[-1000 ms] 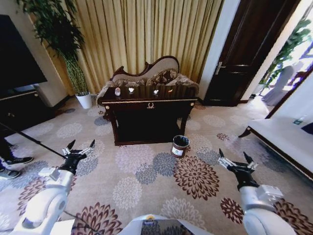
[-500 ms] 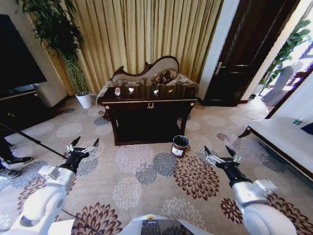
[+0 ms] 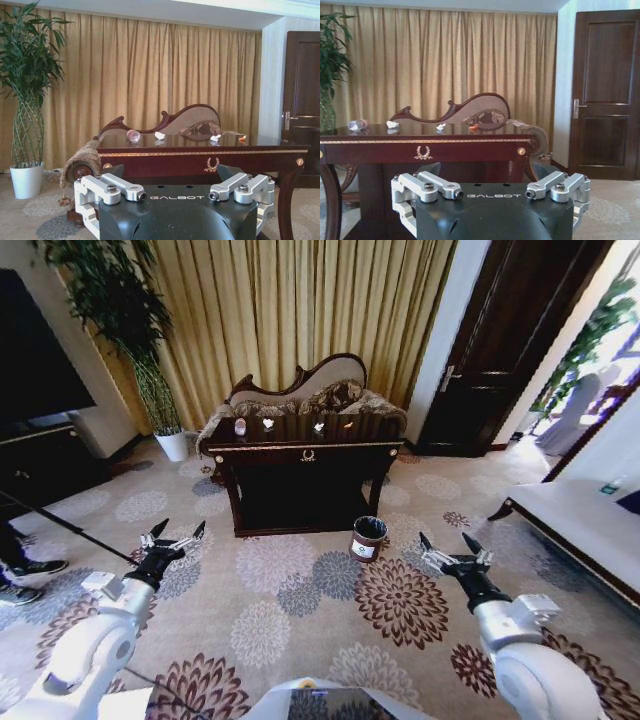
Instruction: Move to the front of the table and place the trash on the table into the trash bin.
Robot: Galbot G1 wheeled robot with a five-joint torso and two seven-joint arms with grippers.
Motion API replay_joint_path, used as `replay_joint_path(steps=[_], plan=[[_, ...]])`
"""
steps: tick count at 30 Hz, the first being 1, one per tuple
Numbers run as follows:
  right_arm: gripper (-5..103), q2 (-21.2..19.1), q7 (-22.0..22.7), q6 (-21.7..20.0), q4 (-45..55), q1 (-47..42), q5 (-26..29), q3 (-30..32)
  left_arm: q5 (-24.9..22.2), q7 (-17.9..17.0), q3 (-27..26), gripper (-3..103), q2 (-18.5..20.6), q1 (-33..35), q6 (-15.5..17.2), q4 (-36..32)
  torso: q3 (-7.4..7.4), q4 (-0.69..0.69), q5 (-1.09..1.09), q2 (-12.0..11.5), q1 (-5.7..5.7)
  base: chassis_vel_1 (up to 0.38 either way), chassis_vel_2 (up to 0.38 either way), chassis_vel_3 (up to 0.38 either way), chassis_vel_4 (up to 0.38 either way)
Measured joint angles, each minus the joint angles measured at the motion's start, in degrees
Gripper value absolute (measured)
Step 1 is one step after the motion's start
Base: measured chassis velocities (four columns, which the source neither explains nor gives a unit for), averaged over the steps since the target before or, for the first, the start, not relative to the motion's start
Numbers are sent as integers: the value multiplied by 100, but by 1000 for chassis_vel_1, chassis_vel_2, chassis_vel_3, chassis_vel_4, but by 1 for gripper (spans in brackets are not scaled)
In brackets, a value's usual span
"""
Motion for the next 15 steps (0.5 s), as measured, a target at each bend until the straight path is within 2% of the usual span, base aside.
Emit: replay_joint_path(steps=[7, 15], plan=[[100, 89, -227, 119, -44, -30, -64, -23, 14, -2, -2, 100, 8, -11, -8, 39, 0, 0, 0, 0, 0, 0, 0, 0, 0], [100, 126, -259, 198, -76, -70, -133, -38, 31, 0, 23, 100, -3, -44, -24, 104, -1, 1, 0, 1, -1, -8, 7, 10, -8]])
